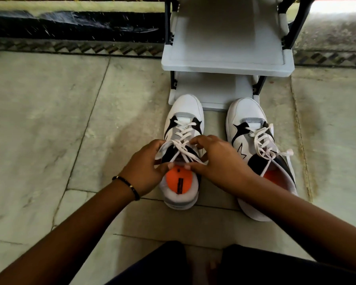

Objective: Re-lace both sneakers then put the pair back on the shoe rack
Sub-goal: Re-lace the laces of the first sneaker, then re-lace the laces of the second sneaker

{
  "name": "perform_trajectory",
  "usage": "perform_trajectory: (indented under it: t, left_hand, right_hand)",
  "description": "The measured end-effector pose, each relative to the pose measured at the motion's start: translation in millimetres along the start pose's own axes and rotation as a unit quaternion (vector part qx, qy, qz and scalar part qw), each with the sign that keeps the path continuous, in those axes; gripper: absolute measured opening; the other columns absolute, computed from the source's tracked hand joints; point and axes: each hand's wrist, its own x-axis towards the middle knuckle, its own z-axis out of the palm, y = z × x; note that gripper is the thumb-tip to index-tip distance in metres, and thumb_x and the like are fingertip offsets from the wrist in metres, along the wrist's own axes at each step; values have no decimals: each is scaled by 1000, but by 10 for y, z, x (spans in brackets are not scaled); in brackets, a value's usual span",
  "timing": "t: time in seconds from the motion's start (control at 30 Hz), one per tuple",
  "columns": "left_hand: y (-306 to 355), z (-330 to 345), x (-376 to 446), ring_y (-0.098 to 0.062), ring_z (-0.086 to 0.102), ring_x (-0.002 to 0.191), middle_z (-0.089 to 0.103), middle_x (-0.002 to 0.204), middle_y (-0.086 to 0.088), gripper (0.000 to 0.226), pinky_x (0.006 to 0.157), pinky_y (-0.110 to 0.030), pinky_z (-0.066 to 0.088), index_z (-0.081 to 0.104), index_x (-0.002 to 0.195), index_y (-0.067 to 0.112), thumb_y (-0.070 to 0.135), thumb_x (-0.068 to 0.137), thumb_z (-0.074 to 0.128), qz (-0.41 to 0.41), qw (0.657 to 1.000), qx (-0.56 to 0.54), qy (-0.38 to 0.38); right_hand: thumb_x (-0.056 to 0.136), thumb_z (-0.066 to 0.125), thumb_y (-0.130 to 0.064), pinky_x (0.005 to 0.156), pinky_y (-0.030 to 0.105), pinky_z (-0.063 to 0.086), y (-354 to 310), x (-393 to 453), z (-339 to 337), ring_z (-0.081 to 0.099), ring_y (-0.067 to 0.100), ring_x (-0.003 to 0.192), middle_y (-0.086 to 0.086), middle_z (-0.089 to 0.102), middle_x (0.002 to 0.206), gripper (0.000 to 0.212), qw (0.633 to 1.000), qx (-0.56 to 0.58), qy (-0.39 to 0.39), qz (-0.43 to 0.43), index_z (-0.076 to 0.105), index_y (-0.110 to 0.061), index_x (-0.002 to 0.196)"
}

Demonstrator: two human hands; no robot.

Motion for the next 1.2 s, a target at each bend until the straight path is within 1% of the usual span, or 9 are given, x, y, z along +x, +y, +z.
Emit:
perform_trajectory:
  t: [0.13,0.3,0.4,0.5,0.6,0.8,0.97,1.1,1.2]
  left_hand:
    - [36,-57,12,-26,50,119,49,133,-8,56,100,-37,42,38,130,18,18,81,64,-10,999,37,-38]
    - [283,-47,31,-27,21,139,21,152,-9,73,113,-35,21,24,140,17,22,80,64,42,987,154,25]
    - [536,83,79,-22,20,140,29,150,-4,61,115,-33,17,39,134,18,24,79,65,106,979,175,3]
    - [816,312,135,-21,30,135,47,140,-2,41,114,-38,18,52,123,19,27,83,59,164,961,222,-32]
    - [942,475,183,-21,38,130,59,127,-2,29,111,-47,22,59,114,22,30,86,54,166,948,270,-46]
    - [975,627,216,-23,45,123,53,130,1,45,108,-50,26,46,124,30,44,82,55,168,926,324,-102]
    - [896,631,302,-20,53,102,61,100,3,17,94,-37,32,58,91,25,40,83,56,217,927,301,-46]
    - [869,517,399,-25,59,84,65,88,-3,12,74,-33,39,53,92,19,28,90,47,215,951,224,-2]
    - [888,433,477,-22,63,76,71,83,-2,15,66,-36,48,52,101,22,28,92,41,200,960,195,22]
  right_hand:
    - [75,70,-41,80,25,43,117,-147,-326,56,11,100,-6,56,120,60,999,31,-5,25,46,-26,128]
    - [80,68,-24,81,38,45,553,-474,-789,56,31,106,10,62,120,39,969,-185,151,63,59,-17,117]
    - [80,67,-30,79,35,46,747,-636,-881,62,31,102,13,66,116,40,963,-176,71,189,60,-17,118]
    - [83,61,-17,74,30,46,750,-748,-746,63,29,99,13,66,115,38,962,-144,-2,234,58,-15,120]
    - [83,53,-9,67,29,43,662,-783,-570,62,31,94,16,66,108,32,966,-167,3,197,58,-13,114]
    - [80,65,-20,71,35,49,567,-763,-521,61,29,91,11,64,102,28,976,-198,-21,93,57,-10,105]
    - [80,63,-29,62,38,51,629,-545,-752,61,30,77,9,65,79,13,981,-173,-28,82,59,-21,70]
    - [88,52,-23,52,30,41,679,-395,-806,63,36,71,13,65,77,10,961,-265,64,45,60,-22,93]
    - [86,54,-15,58,36,52,698,-348,-839,65,30,65,8,71,77,14,981,-130,134,47,64,-22,93]
